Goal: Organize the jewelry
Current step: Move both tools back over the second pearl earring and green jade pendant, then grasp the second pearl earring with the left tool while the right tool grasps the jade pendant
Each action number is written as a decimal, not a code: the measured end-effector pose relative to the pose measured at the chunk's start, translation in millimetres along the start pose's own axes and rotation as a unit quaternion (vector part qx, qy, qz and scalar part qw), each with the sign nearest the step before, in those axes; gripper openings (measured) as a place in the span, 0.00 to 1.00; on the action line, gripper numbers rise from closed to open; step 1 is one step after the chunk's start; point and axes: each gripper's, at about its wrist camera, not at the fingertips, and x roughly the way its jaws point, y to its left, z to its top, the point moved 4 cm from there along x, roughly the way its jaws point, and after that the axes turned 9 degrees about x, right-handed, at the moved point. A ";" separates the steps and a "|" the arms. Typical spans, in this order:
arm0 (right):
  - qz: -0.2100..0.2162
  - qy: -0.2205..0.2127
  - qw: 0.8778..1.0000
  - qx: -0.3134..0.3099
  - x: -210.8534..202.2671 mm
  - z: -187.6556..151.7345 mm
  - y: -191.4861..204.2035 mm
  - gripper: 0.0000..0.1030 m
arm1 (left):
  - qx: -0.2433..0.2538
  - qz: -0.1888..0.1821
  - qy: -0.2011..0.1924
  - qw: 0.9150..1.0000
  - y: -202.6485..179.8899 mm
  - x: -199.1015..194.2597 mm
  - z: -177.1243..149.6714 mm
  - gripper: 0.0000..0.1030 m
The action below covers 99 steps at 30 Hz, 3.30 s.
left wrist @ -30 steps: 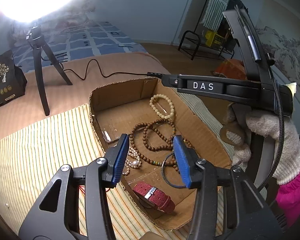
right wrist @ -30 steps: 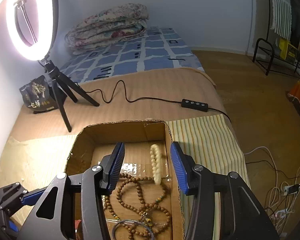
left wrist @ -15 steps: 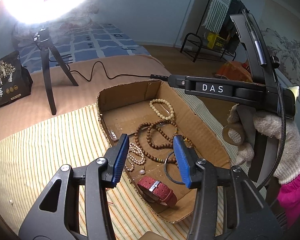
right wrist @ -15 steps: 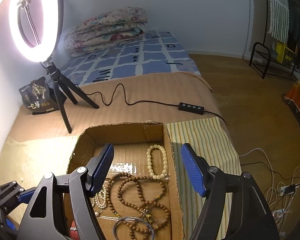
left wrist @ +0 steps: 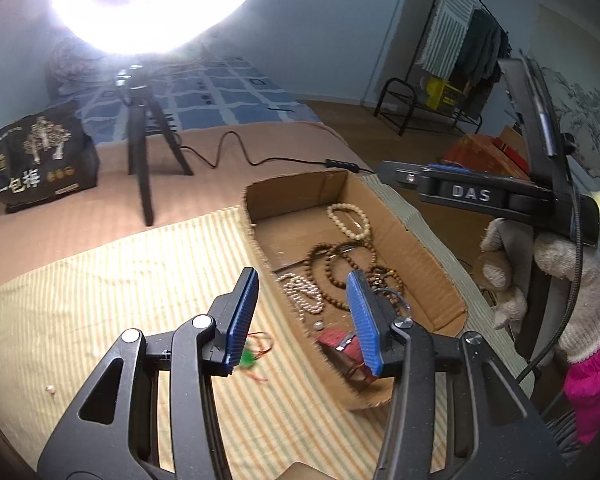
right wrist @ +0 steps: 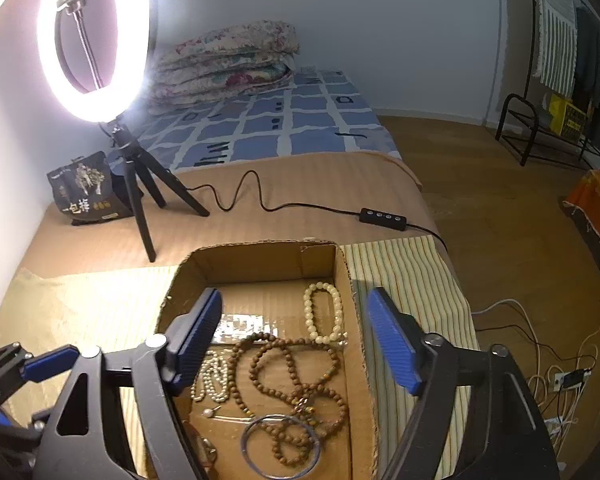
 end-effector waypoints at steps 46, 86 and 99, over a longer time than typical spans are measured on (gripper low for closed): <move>0.085 0.042 0.992 -0.078 -18.1 -151.9 158.5 0.56 | -0.072 0.079 0.040 0.993 201.7 -112.7 -126.5 0.45; -0.056 0.040 0.997 0.015 55.2 -166.6 149.9 0.33 | -0.007 0.033 0.061 0.998 212.0 -24.3 -165.3 0.30; -0.078 0.033 0.996 0.013 65.4 -163.3 153.6 0.33 | -0.017 0.022 0.054 0.998 218.4 -19.6 -167.7 0.18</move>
